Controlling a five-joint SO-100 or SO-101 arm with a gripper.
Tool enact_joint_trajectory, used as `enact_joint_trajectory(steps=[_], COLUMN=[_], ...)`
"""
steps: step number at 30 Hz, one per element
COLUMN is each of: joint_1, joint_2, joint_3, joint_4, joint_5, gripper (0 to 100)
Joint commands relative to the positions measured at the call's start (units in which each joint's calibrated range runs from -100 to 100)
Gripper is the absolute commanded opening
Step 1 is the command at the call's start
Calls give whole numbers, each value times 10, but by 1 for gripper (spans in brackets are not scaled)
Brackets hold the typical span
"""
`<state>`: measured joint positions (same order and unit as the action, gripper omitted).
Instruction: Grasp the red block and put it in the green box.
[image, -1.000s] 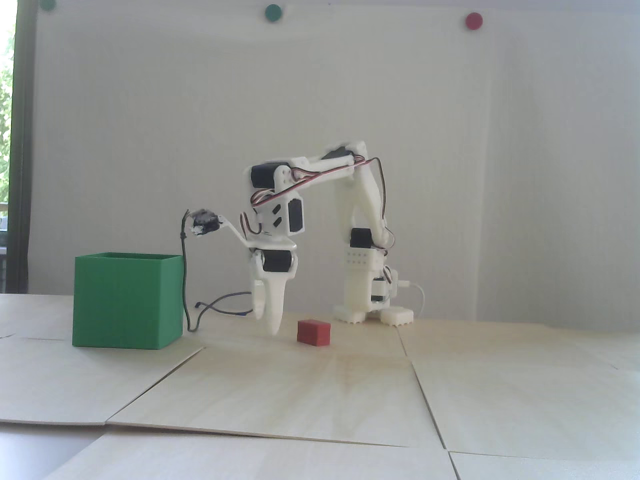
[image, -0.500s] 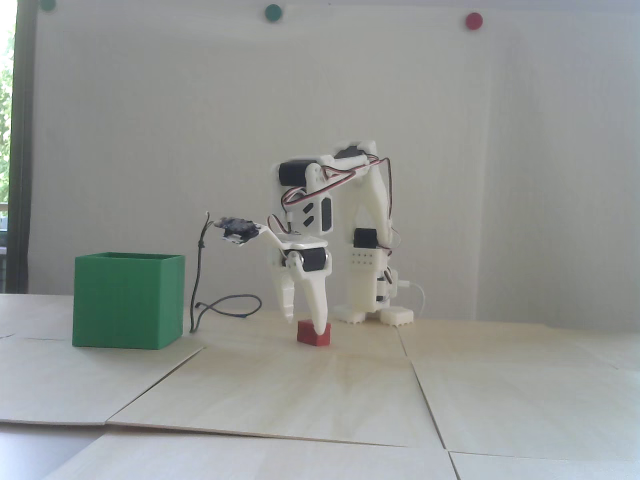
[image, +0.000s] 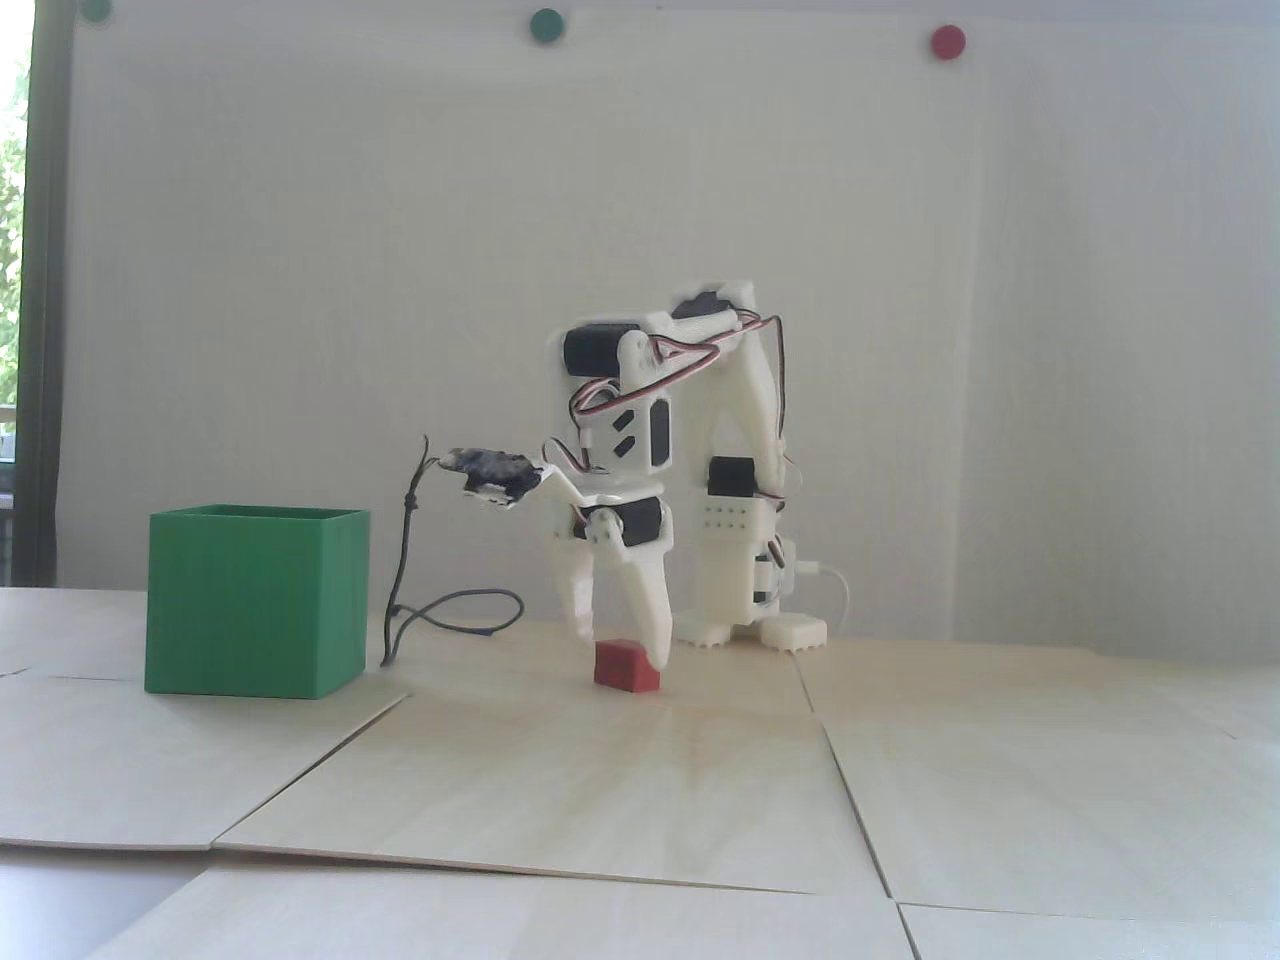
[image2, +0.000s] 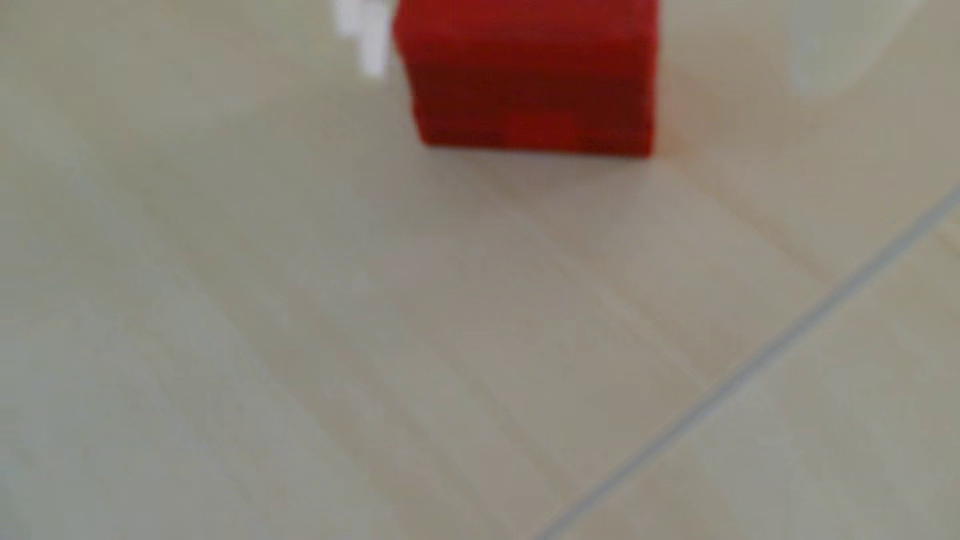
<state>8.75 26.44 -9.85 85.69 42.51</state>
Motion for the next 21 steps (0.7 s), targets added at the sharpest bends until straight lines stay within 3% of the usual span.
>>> enact_joint_trajectory(steps=[1,17,19,21], joint_1=[1,11,11,11], joint_2=[-60,-60,-59,-56], joint_3=[-3,-2,-2,-2], joint_4=[36,61,60,55], joint_5=[22,25,25,22], gripper=[28,26,19,2])
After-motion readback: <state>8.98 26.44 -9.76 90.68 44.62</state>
